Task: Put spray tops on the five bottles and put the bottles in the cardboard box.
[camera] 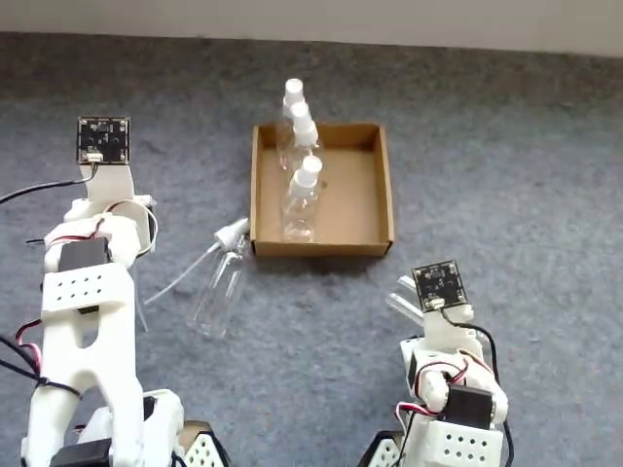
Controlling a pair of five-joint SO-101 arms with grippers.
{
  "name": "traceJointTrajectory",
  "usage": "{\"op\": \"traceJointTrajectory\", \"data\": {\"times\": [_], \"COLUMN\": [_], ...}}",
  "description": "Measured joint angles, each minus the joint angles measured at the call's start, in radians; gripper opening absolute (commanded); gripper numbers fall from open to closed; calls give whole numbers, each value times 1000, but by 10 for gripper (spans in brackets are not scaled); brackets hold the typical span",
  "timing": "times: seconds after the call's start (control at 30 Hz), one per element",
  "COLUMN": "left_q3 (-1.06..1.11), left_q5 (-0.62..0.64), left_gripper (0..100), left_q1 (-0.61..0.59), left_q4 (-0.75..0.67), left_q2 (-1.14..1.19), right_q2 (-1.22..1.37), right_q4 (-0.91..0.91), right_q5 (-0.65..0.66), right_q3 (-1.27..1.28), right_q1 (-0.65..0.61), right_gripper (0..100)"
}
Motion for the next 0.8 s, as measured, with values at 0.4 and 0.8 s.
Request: {"op": "traceJointTrajectory", "data": {"times": [0.4,0.8], "left_q3": [2,2], "left_q5": [0,0], "left_gripper": [104,104], "left_q1": [78,84], "left_q4": [0,15], "left_q2": [0,0], "right_q2": [0,0], "right_q4": [0,2], "right_q5": [0,101], "right_q3": [0,0], "right_q1": [0,-110], "right_gripper": [7,10]}}
